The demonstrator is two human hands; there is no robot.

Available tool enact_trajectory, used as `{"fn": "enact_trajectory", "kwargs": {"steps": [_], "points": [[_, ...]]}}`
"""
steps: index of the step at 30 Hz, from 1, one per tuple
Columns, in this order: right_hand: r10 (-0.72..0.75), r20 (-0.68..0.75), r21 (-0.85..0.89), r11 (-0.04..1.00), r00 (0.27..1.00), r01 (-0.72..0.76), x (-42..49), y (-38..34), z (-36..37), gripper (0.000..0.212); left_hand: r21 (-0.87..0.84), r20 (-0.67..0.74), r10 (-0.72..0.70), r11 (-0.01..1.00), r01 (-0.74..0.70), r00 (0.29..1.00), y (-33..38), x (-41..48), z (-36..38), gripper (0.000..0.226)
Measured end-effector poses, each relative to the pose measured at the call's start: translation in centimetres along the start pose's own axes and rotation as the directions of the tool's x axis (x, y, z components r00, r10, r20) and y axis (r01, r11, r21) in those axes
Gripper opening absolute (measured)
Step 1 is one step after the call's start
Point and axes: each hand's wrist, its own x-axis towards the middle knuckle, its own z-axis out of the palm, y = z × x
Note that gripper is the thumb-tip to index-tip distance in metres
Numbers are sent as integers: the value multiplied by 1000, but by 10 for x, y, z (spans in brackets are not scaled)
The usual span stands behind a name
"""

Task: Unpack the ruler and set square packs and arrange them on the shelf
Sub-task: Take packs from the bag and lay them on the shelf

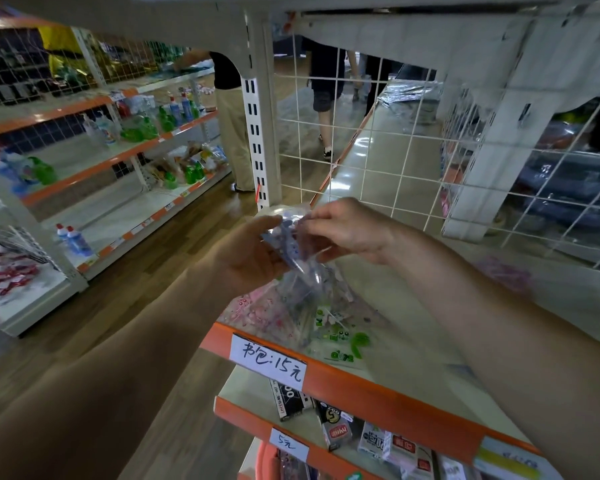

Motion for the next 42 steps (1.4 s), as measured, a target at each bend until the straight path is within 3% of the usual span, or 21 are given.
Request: {"fn": "enact_trajectory", "kwargs": {"steps": [2,4,5,7,9,16,19,22,24,25,27,29,31,33,36,38,42], "points": [[-12,-24,-6,1000,1000,12,6,-5,4,22,-26,3,38,999,-38,999,4,0,-2,14],[-46,-121,-241,970,992,15,10,-1,0,22,-77,2,54,996,-54,999,9,-2,-14,17],[-46,-127,-447,895,991,-16,9,3,-1,24,-89,1,60,994,-60,998,11,-3,-21,13],[87,-95,-755,642,992,-128,5,13,3,41,-96,-46,49,994,-53,998,14,-6,-35,10],[175,-73,-841,519,982,-155,3,22,11,46,-104,-117,21,994,-33,993,13,-7,-47,13],[90,-153,-839,515,984,-178,7,26,2,23,-73,-166,8,997,-20,986,14,-12,-56,13],[-44,-278,-828,518,960,-216,4,22,-13,22,-92,-140,9,996,-22,990,20,-13,-58,19],[-196,-323,-698,710,926,-93,5,7,-13,22,-85,-49,29,996,-33,998,27,-11,-63,57],[-214,-231,-525,848,949,63,11,-6,4,20,-109,8,42,993,-41,999,30,-10,-65,83],[-184,-154,-423,900,971,103,14,-13,16,18,-111,34,38,993,-34,999,32,-9,-65,85],[-110,14,-281,953,994,110,24,-23,34,17,-83,87,57,995,-50,995,33,-11,-65,60],[-60,68,-218,973,996,74,39,-22,44,19,-79,5,115,990,-114,993,35,-16,-65,16],[-78,-15,-380,923,997,67,55,-16,49,20,-198,-191,97,971,-136,977,42,-22,-71,19],[-88,-53,-683,730,995,28,63,-8,56,31,-252,-354,50,957,-147,934,49,-27,-85,17],[-5,-44,-846,532,999,-35,65,-3,73,48,-215,-430,27,968,-132,903,50,-33,-100,15],[8,-51,-858,512,999,-48,68,-1,79,42,-199,-427,25,973,-120,904,49,-36,-103,17],[79,-70,-780,618,994,-103,78,2,75,35,-200,-414,10,975,-101,910,48,-37,-100,19]]}}
